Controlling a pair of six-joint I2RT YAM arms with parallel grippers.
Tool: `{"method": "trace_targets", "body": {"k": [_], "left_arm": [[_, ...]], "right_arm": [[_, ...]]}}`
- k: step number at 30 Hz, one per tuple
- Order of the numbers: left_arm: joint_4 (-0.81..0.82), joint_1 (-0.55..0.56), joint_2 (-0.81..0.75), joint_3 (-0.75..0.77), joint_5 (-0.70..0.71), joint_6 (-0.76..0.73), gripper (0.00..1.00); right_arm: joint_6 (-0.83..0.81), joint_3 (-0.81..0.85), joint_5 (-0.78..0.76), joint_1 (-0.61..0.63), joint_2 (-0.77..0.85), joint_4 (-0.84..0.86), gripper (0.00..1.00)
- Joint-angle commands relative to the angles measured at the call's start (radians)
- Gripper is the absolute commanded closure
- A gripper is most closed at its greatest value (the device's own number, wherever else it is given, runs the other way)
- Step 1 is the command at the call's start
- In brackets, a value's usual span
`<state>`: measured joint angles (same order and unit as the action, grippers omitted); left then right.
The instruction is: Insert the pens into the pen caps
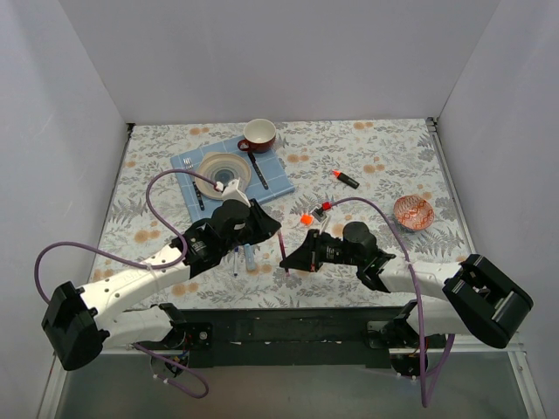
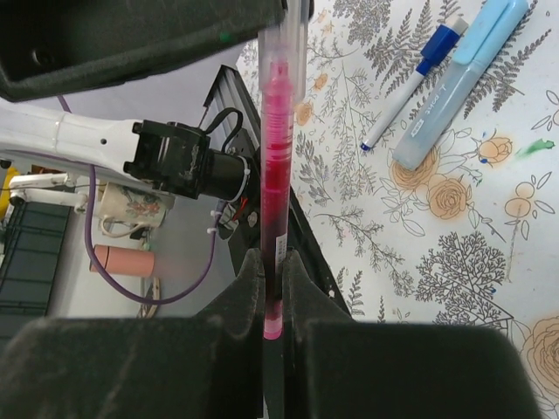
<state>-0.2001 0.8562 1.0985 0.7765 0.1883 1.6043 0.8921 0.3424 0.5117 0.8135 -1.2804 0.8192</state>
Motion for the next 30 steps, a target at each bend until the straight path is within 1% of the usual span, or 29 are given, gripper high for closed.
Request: {"method": "trace_targets", "body": {"k": [1, 11, 15, 16, 18, 19, 21, 22, 25, 28, 29, 30], "left_arm": [[0.011, 0.003, -0.035, -0.017, -0.044, -0.003, 1.0], [0.025, 0.024, -0.034, 0.001, -0.104, -0.027, 1.0], [0.025, 0.029, -0.043, 0.02, -0.135, -0.049, 1.0], [0.025, 0.029, -0.052, 0.023, -0.141, -0.066, 0.95], [0.027, 0.027, -0.068, 0.033, -0.138, -0.081, 0.82], [0.03, 0.029, -0.077, 0.036, -0.138, -0.098, 0.65], [0.039, 0.029, -0.11, 0.043, -0.141, -0.115, 0.5], [0.045, 0.029, -0.123, 0.043, -0.144, -0.124, 0.4], [0.089, 0.027, -0.17, 0.029, -0.153, -0.144, 0.29], [0.129, 0.027, -0.196, 0.018, -0.187, -0.187, 0.25], [0.137, 0.027, -0.2, 0.018, -0.193, -0.214, 0.22], [0.143, 0.027, -0.201, 0.021, -0.232, -0.224, 0.21]], "right_arm": [[-0.016, 0.072, -0.027, 0.003, 0.019, 0.014, 0.99], [-0.11, 0.138, -0.111, -0.014, 0.073, -0.13, 0.99], [-0.156, 0.153, -0.108, -0.014, 0.111, -0.161, 0.99], [-0.163, 0.153, -0.104, -0.014, 0.118, -0.164, 0.99], [-0.18, 0.144, -0.09, -0.014, 0.142, -0.17, 0.99], [-0.185, 0.139, -0.087, -0.014, 0.153, -0.173, 0.99], [-0.188, 0.118, -0.079, -0.014, 0.186, -0.173, 0.99], [-0.19, 0.11, -0.078, -0.016, 0.2, -0.175, 0.99], [-0.202, 0.098, -0.072, -0.014, 0.257, -0.202, 0.99], [-0.219, 0.099, -0.058, -0.013, 0.305, -0.241, 0.99], [-0.222, 0.101, -0.052, -0.014, 0.315, -0.248, 0.99], [-0.226, 0.098, -0.049, -0.013, 0.337, -0.255, 0.99]]}}
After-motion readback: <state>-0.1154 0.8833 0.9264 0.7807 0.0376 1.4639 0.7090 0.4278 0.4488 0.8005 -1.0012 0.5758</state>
